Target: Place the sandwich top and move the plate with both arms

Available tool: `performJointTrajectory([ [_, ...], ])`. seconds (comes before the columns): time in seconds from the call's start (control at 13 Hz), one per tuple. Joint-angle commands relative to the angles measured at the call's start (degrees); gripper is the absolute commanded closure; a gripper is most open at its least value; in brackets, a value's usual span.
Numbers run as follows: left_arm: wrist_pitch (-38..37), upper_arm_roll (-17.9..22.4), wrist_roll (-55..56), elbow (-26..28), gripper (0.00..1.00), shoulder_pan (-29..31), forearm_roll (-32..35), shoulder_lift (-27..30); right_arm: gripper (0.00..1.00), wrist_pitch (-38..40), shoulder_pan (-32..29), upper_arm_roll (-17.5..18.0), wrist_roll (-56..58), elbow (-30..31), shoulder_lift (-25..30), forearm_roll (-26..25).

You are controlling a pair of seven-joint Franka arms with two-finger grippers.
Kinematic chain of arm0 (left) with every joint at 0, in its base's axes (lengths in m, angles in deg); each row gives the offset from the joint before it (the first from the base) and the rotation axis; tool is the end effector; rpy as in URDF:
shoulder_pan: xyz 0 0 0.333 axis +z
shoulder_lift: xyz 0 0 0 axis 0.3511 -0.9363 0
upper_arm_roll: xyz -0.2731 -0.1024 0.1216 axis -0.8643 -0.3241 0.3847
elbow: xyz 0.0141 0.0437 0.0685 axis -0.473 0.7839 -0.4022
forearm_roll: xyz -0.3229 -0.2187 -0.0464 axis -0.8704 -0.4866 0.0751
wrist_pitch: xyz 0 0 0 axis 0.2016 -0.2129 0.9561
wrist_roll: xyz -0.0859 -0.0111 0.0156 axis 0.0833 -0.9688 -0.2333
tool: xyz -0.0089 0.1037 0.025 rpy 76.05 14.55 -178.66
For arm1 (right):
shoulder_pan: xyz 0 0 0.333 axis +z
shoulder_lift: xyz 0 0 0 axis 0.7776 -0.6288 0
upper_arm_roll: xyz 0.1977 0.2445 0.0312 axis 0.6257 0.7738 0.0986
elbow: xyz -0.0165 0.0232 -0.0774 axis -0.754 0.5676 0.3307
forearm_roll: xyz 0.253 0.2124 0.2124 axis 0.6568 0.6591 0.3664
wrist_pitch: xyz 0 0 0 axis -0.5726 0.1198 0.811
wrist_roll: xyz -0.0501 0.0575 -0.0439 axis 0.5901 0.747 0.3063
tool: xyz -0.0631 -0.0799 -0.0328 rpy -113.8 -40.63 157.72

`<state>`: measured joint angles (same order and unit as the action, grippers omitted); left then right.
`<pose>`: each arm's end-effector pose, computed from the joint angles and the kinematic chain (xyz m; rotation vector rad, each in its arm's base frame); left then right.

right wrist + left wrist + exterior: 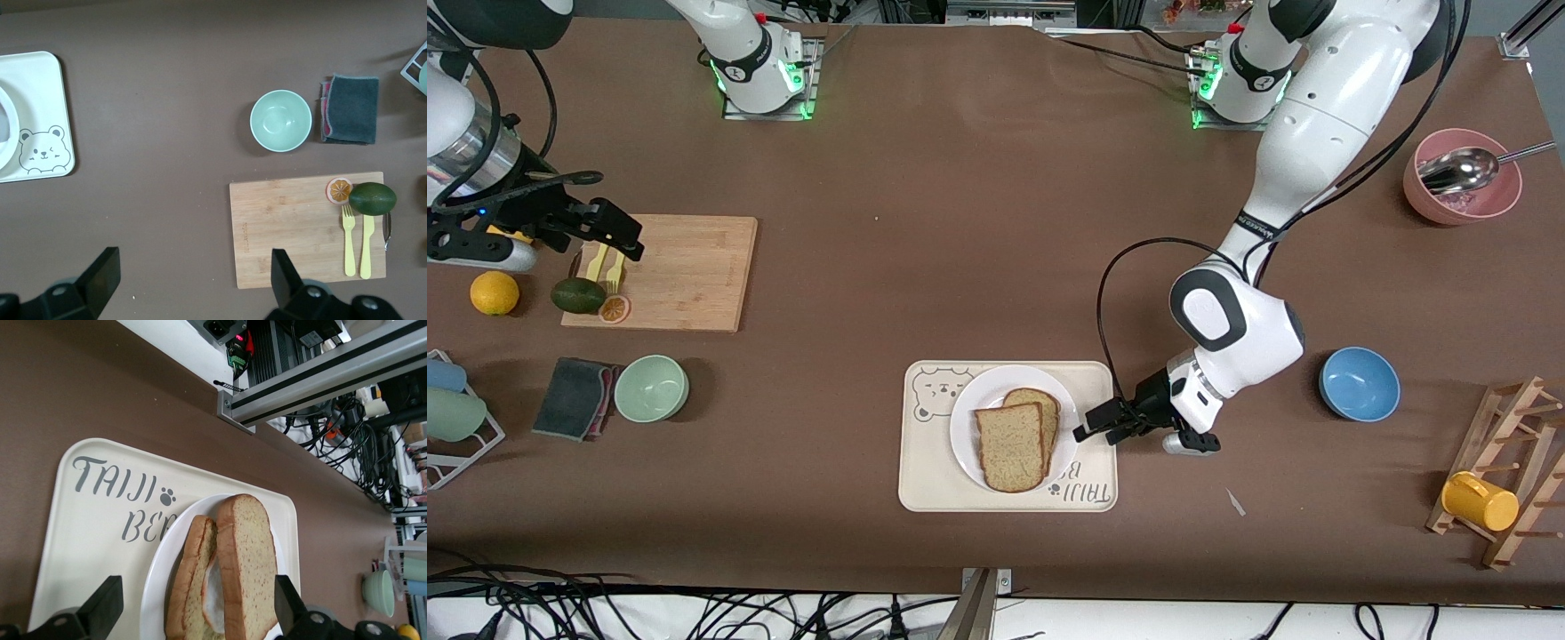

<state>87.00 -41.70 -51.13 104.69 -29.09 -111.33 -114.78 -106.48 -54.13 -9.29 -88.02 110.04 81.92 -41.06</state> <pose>0.7023 -0.2396 0.2233 2.3059 0.2104 0.3963 0.5765 0.0671 0.5889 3.1332 -0.1675 0.1036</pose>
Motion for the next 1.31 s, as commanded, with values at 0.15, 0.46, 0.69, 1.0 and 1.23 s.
performJointTrajectory([
  [0.15, -12.3, 6.1, 11.9, 4.5, 0.01, 0.4, 17.3, 8.4, 0.00, 0.1, 0.2, 2.3, -1.7, 0.0, 0.6, -1.7],
  [0.46, -25.5, 7.4, 26.5, 5.2, 0.01, 4.0, 28.5, 13.3, 0.00, 0.4, 0.0, 3.3, -4.7, 0.1, 1.2, -1.7],
  [0.69, -33.7, 9.1, 31.9, 5.1, 0.01, 7.0, 36.6, 18.0, 0.00, 1.6, -0.2, 0.3, 0.7, 0.1, 1.1, -1.2],
  [1.0, -42.5, 9.9, 40.6, 4.5, 0.01, 9.9, 57.8, 25.8, 0.00, 3.7, -0.2, -3.3, 3.6, 0.0, 1.7, -0.8],
  [1.23, -48.2, 9.9, 38.2, 4.2, 0.01, 13.3, 58.0, 30.2, 0.00, 3.0, -0.2, -4.5, 3.4, 0.1, 1.2, -0.7],
])
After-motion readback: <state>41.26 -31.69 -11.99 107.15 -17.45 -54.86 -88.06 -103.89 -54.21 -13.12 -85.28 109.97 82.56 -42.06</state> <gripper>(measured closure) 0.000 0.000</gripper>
